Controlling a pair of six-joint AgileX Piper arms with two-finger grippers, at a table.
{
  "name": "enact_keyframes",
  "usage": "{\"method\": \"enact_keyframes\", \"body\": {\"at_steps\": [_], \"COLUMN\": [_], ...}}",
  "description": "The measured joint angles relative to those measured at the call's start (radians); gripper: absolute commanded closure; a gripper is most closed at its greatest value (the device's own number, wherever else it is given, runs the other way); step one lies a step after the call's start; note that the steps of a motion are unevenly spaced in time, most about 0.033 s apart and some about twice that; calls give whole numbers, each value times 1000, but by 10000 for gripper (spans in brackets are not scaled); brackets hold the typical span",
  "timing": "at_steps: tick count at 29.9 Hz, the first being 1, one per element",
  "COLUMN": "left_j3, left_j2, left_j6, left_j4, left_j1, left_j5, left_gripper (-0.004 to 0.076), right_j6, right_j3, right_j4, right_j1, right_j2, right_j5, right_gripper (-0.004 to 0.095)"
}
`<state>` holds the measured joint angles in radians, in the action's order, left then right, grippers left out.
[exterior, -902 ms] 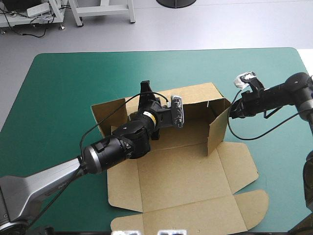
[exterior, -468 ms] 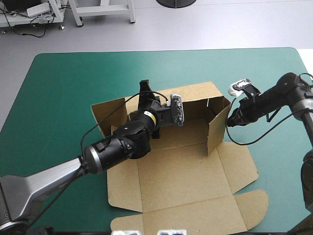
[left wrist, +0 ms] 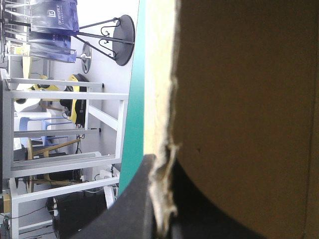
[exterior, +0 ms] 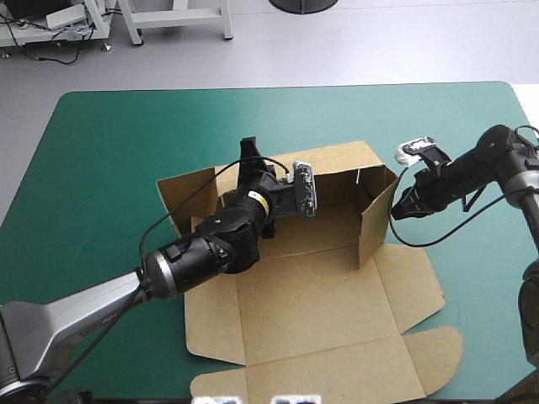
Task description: Fold the box
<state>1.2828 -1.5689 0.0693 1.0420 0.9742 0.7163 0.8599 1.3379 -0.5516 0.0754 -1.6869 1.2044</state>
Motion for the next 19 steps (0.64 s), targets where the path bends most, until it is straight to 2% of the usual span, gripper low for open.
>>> {"method": "enact_keyframes", "body": {"at_steps": [4, 12, 19], "left_j3": [0, 0, 0], "left_j2": [0, 0, 0], "left_j6": [0, 2, 4], "left_j4": [2, 2, 2], "left_j1": [0, 0, 0], "left_j5": [3, 6, 7], "left_gripper": [729, 729, 729], "right_j6": [-24, -44, -32], "right_j3": [0, 0, 0], "right_j4": [20, 13, 17], "right_j1": [0, -4, -53], "right_j2": [31, 46, 48], "right_j5": [3, 13, 15], "right_gripper": [576, 575, 575]}}
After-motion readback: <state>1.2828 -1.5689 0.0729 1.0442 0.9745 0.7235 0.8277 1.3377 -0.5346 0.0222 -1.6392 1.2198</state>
